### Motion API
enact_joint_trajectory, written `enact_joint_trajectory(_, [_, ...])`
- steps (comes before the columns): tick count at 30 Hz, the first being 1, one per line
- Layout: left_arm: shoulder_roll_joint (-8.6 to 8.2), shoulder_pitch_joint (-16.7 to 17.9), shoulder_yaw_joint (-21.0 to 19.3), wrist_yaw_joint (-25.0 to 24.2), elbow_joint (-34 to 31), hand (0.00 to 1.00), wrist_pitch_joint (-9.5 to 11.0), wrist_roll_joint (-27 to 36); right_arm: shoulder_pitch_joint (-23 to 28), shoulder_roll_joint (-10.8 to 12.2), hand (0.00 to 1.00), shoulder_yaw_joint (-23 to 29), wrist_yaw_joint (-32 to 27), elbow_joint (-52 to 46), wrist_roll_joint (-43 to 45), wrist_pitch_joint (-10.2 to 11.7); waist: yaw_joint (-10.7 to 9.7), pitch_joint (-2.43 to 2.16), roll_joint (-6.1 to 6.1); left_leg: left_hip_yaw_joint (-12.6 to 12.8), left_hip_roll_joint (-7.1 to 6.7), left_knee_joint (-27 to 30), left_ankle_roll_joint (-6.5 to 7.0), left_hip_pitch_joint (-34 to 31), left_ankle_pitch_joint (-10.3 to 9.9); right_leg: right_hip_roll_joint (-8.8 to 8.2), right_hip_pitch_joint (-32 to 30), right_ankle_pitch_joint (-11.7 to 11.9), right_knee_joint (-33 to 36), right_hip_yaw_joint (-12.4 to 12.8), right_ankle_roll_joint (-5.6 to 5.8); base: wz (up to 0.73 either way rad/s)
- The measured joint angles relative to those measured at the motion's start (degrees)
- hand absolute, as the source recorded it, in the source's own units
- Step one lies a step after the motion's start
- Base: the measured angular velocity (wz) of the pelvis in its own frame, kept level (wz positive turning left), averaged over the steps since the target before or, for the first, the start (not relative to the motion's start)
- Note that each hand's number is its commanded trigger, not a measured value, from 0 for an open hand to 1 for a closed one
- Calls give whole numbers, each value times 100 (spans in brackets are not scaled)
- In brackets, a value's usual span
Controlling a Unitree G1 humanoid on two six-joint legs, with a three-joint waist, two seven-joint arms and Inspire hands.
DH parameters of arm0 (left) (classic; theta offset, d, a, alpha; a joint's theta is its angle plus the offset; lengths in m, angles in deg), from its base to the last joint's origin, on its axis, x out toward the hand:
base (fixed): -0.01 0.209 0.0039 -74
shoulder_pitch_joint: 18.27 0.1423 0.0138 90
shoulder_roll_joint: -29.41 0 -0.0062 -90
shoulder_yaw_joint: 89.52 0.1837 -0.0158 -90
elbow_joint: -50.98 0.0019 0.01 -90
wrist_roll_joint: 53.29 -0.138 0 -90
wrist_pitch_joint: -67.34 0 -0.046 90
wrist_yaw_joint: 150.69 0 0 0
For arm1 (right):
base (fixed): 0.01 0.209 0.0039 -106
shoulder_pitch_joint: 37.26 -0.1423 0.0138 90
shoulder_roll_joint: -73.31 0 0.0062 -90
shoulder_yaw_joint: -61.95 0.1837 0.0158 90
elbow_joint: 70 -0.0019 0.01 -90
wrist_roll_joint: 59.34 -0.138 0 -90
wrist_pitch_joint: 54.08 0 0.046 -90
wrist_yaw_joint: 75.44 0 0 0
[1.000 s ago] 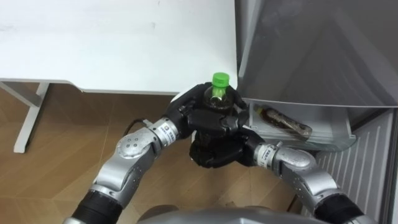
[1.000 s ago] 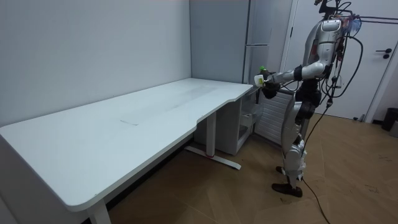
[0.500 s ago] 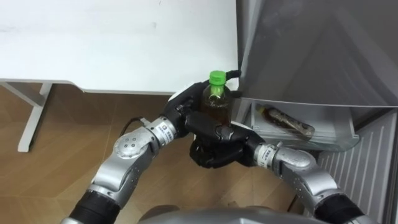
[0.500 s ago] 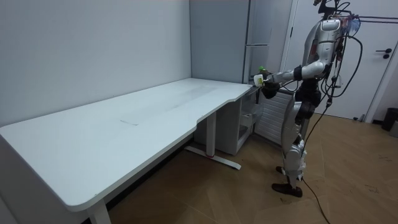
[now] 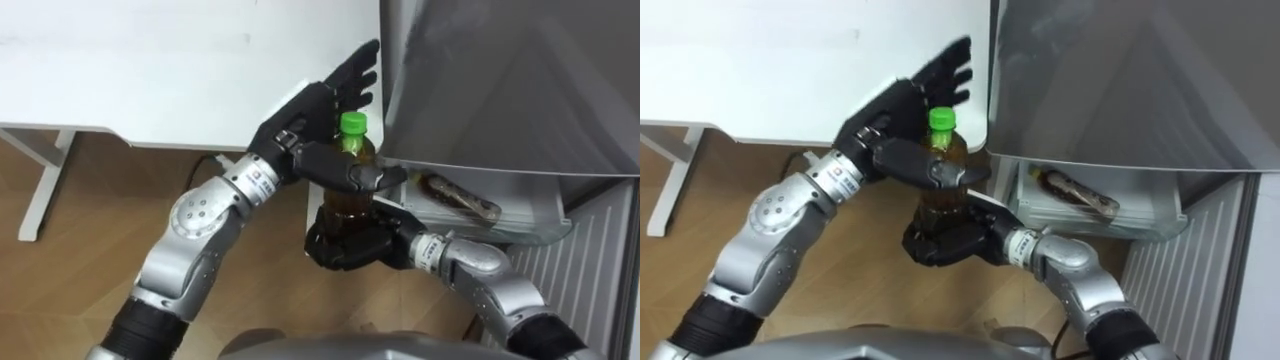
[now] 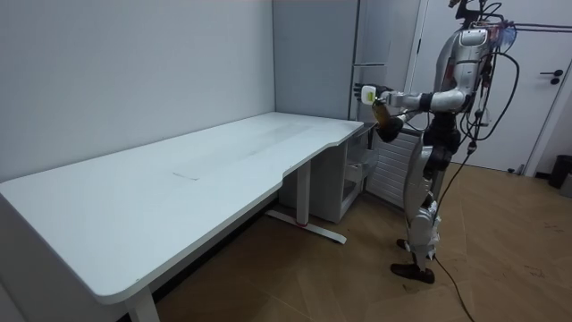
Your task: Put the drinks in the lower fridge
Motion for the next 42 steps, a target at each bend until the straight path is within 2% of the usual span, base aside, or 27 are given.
enact_joint_trajectory(4, [36,49,-349,305,-224,0,43,146,148,-67,100,199,1,0,48,-23,70,-4,37,-50,0,9,-1,1,0,1,26,2,-3,-41,-2,4])
enact_joint_trajectory(6, [29,93,-726,488,-349,0,49,185,300,-39,100,480,7,-1,301,-53,187,-2,68,-55,1,-40,-2,88,-1,1,90,2,-8,-46,-2,0])
enact_joint_trajectory(9, [32,124,-1177,755,-401,0,110,384,363,-114,100,599,9,2,517,-121,237,-14,131,-41,-7,-170,-3,194,0,-1,179,2,-25,-32,-1,0])
enact_joint_trajectory(11, [22,138,-1356,889,-449,0,113,435,438,-125,100,697,16,1,538,-121,365,-28,148,-19,-5,-206,-3,269,2,-5,229,1,-29,-41,0,-5])
enact_joint_trajectory(15, [-2,211,-1804,1176,-521,0,256,414,534,-123,100,974,24,0,638,-119,506,-27,150,-20,-3,-199,-3,342,1,-25,297,-1,-37,-60,2,-1])
enact_joint_trajectory(19, [-9,286,-2218,1524,-523,0,389,428,563,-119,100,1120,21,55,685,-106,525,-26,154,-106,-31,-200,-3,380,1,7,407,8,-144,-66,16,9])
enact_joint_trajectory(21, [-12,364,-2388,1807,-524,0,551,541,603,-116,100,1195,-48,153,682,-105,568,-23,161,-164,-41,-196,-2,407,1,1,459,8,-150,-121,17,11])
enact_joint_trajectory(25, [-17,390,-2709,2125,-487,0,611,644,748,-112,100,1349,-111,157,686,-105,690,-11,185,-204,-37,-200,-3,400,1,2,460,7,-147,-197,18,7])
enact_joint_trajectory(27, [-16,420,-2989,2290,-195,0,670,663,809,-101,100,1459,-123,155,707,-106,777,-10,261,-201,-39,-206,-3,381,1,1,443,7,-142,-194,19,0])
enact_joint_trajectory(32, [-8,603,-3253,2613,831,0,667,886,854,-117,100,1495,-231,146,736,-110,823,-69,352,-199,-44,-205,-2,369,1,-10,416,3,-143,-205,21,0])
enact_joint_trajectory(37, [-8,838,-3125,2864,2279,0,625,1117,943,-109,100,1465,-382,137,705,-120,843,-75,355,-190,-50,-196,-2,368,1,-8,462,-4,-211,-203,31,1])
enact_joint_trajectory(40, [-9,917,-2926,2880,3196,0,460,1628,926,-112,100,1465,-456,138,704,-308,833,-79,350,-253,-64,-194,-2,344,1,-46,463,-8,-221,-233,34,7])
enact_joint_trajectory(42, [-13,954,-2748,2852,3835,0,358,2256,927,-123,100,1460,-465,175,692,-367,850,-80,345,-242,-65,-202,-2,339,1,-47,418,-20,-227,-219,35,0])
